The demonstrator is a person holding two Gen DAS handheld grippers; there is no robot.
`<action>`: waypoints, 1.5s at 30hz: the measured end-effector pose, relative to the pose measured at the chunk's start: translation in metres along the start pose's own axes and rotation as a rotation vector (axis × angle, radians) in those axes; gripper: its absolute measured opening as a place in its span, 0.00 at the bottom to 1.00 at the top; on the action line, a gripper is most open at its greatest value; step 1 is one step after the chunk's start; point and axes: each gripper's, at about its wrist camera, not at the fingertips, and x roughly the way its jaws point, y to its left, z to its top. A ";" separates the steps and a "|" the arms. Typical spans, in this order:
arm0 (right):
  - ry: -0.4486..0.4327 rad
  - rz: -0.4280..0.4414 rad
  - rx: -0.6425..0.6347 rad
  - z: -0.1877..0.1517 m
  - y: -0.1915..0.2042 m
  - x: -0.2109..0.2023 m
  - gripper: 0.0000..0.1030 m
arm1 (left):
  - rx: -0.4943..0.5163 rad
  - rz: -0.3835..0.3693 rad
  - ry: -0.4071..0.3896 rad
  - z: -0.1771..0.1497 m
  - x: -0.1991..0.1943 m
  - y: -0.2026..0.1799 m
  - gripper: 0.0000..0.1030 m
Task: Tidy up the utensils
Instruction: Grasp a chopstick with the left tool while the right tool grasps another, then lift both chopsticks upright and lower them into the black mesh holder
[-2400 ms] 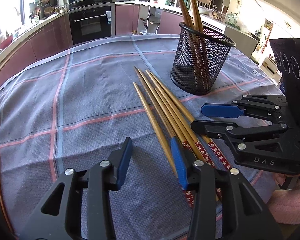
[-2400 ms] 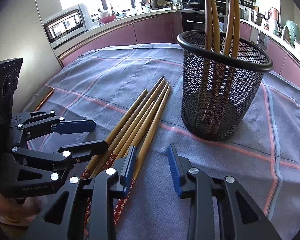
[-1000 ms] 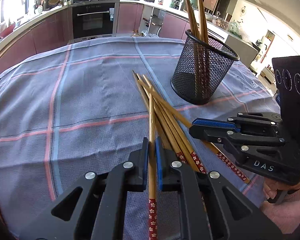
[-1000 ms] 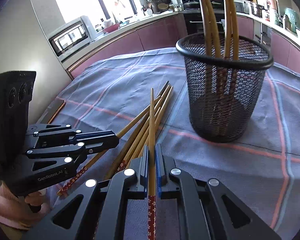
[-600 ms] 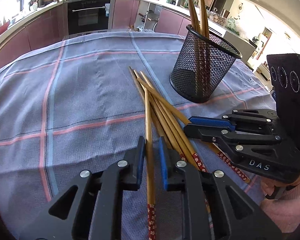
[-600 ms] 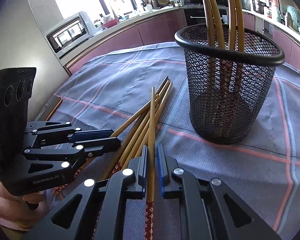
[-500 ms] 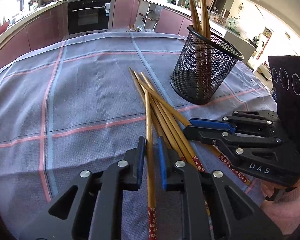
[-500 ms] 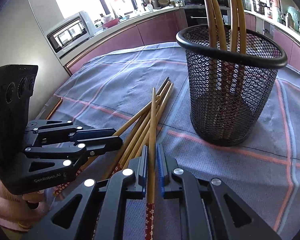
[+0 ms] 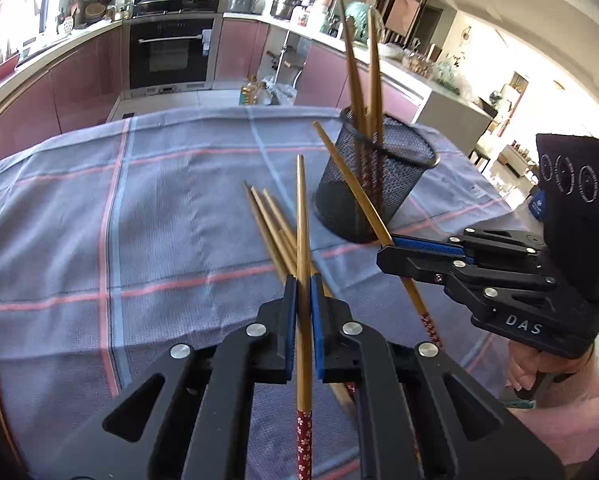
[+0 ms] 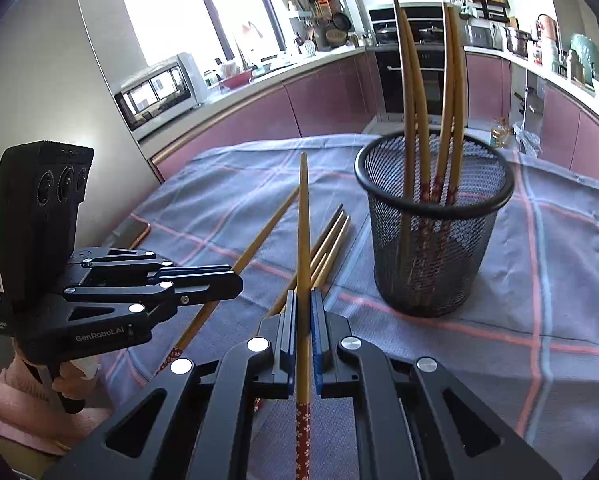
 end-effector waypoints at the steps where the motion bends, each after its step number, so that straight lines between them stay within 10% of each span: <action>1: -0.011 0.000 0.000 0.001 0.000 -0.004 0.06 | 0.001 -0.013 -0.009 0.002 -0.004 -0.001 0.07; 45: -0.251 -0.023 0.028 0.037 -0.023 -0.082 0.06 | 0.019 -0.207 -0.214 0.050 -0.069 -0.032 0.07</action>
